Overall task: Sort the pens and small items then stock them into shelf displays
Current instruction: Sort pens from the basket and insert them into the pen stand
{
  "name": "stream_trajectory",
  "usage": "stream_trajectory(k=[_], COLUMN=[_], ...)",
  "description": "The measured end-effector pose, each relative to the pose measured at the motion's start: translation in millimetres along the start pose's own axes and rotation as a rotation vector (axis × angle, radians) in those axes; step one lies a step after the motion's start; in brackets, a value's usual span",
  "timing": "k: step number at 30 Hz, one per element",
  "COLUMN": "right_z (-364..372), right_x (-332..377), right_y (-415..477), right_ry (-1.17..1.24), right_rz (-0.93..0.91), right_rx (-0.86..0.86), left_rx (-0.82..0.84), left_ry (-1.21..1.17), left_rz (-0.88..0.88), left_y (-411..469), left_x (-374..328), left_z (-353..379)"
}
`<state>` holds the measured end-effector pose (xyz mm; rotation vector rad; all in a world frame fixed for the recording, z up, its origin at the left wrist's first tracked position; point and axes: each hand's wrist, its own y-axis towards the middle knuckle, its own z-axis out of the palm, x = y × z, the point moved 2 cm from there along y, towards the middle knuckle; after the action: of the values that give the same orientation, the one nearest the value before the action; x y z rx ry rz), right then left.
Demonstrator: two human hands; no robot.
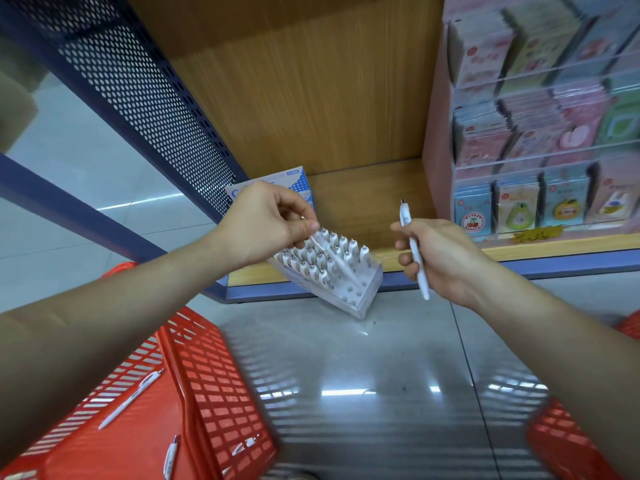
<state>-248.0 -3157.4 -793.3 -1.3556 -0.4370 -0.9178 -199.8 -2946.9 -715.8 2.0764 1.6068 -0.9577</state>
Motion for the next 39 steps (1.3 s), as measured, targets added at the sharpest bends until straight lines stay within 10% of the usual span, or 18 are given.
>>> stream_trajectory(k=[14,39], right_z=[5,5], right_x=[2,3], right_y=[-5,-8], right_ry=[0.019,-0.013], right_rz=[-0.014,-0.129], right_rx=[0.090,0.176], left_rx=[0.041,0.105], left_ry=[0.490,0.518], left_rz=[0.396,0.304], left_y=[-13,3], left_x=[4,22], left_z=[42,57])
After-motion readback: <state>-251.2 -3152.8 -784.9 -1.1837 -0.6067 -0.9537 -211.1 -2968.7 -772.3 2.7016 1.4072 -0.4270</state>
